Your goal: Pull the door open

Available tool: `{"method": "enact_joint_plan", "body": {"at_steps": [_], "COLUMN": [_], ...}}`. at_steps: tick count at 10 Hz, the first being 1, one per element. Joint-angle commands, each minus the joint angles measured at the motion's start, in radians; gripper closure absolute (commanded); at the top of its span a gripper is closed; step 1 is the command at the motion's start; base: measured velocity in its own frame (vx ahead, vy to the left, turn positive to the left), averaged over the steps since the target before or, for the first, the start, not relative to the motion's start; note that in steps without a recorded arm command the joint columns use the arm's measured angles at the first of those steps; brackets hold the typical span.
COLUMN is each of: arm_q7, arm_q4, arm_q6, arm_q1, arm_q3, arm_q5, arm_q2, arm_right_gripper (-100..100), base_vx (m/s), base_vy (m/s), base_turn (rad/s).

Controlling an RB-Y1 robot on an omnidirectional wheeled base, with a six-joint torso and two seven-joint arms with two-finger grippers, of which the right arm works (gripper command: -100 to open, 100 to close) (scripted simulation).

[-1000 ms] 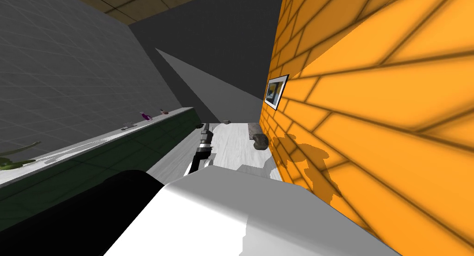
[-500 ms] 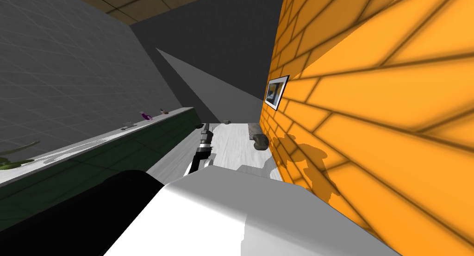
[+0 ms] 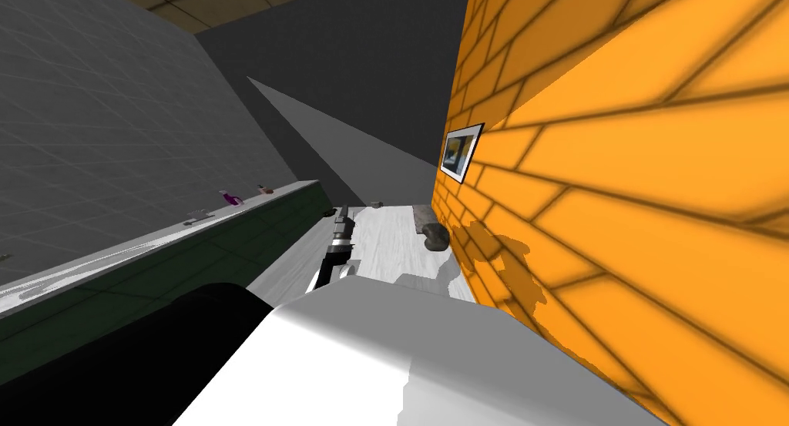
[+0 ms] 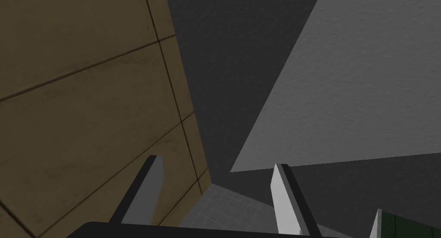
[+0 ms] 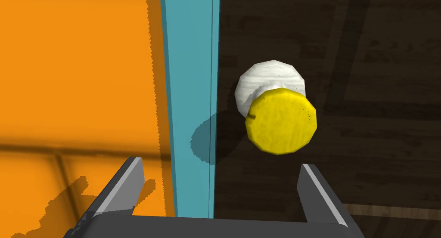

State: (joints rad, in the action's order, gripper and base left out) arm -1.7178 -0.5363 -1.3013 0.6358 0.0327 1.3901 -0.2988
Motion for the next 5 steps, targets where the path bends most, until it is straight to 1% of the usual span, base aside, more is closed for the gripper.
{"method": "enact_joint_plan", "body": {"at_steps": [1,2,3,4,5], "arm_q7": [-0.002,-0.002,-0.001,-0.025,-0.038], "arm_q4": [0.013,0.016,0.012,0.018,0.022], "arm_q6": [0.007,0.01,0.008,0.013,0.014], "arm_q1": [-0.011,-0.016,-0.013,-0.036,-0.049], "arm_q3": [0.003,0.005,0.004,0.028,0.042], "arm_q5": [0.003,0.005,0.004,-0.02,-0.033], "arm_q2": [-0.011,-0.015,-0.012,-0.022,-0.027], "arm_right_gripper": [-100,-100,-100,-100,-100], "base_vx": [-0.047,-0.13,-0.066,0.018,0.079], "base_vy": [0.204,0.168,0.074,-0.065,-0.153], "base_turn": [-0.152,-0.144,-0.036,-0.175,-0.286]}}
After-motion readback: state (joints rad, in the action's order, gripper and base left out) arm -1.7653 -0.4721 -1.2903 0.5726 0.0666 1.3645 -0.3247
